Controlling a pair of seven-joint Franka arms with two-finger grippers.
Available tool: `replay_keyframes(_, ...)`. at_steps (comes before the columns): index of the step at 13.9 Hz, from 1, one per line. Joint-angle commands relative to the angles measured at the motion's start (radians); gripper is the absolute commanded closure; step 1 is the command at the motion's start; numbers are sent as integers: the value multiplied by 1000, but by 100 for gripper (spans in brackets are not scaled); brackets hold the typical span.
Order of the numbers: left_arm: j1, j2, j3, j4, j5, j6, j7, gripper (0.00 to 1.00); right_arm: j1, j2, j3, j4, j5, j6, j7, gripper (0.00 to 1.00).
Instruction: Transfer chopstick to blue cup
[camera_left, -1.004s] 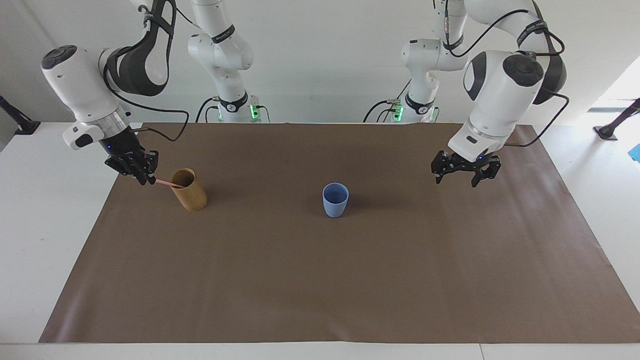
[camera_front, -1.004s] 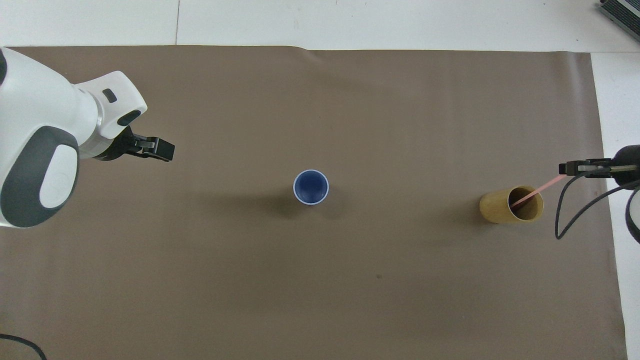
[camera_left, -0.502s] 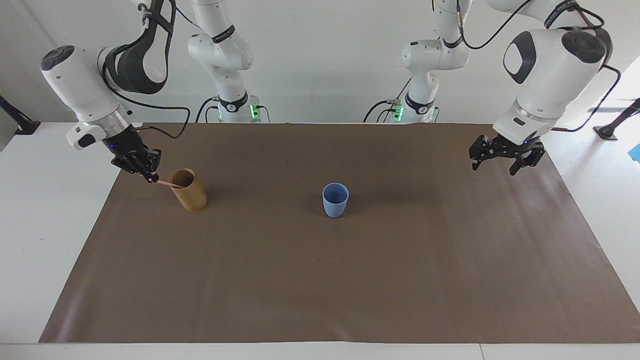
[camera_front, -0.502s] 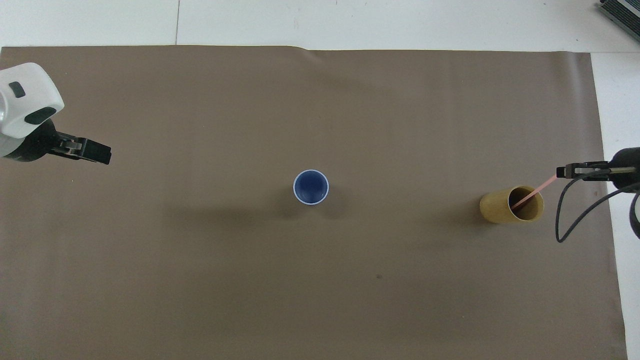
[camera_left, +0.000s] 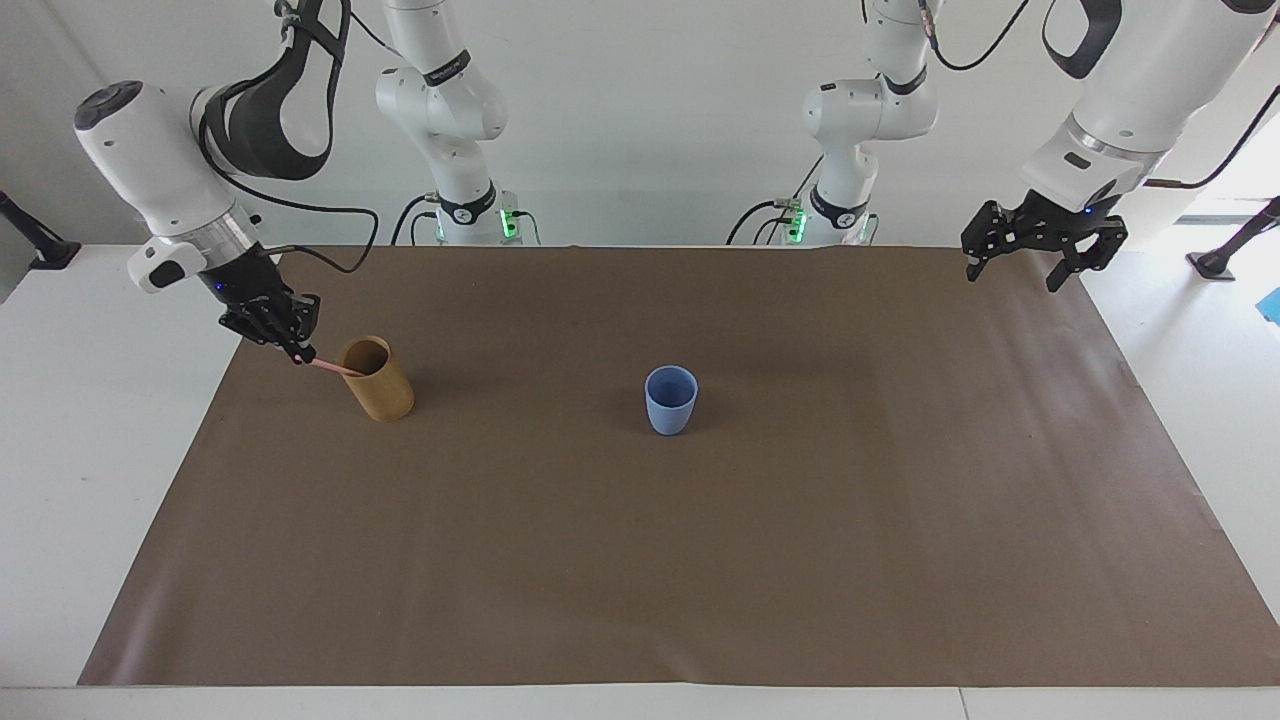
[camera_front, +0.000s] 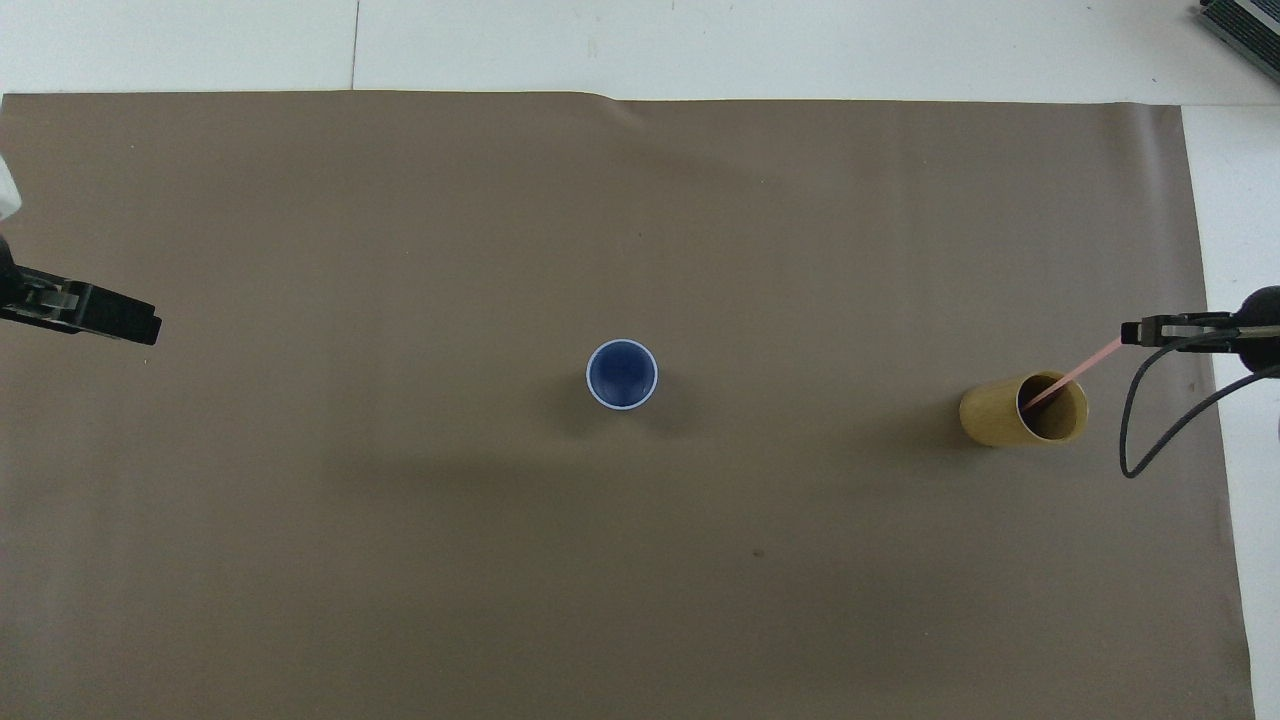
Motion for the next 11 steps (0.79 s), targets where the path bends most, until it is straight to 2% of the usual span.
replay_keyframes(1, 21, -50, -6, -55, 3, -7, 32, 0, -12, -16, 9, 45, 9, -44, 72, 100)
replay_keyframes(9, 7, -47, -12, -44, 0, -22, 26, 0, -1, -48, 21, 186, 8, -159, 74, 100)
replay_keyframes(11, 7, -47, -10, -44, -44, -31, 13, 0, 1, -67, 26, 203, 3, -185, 77, 100)
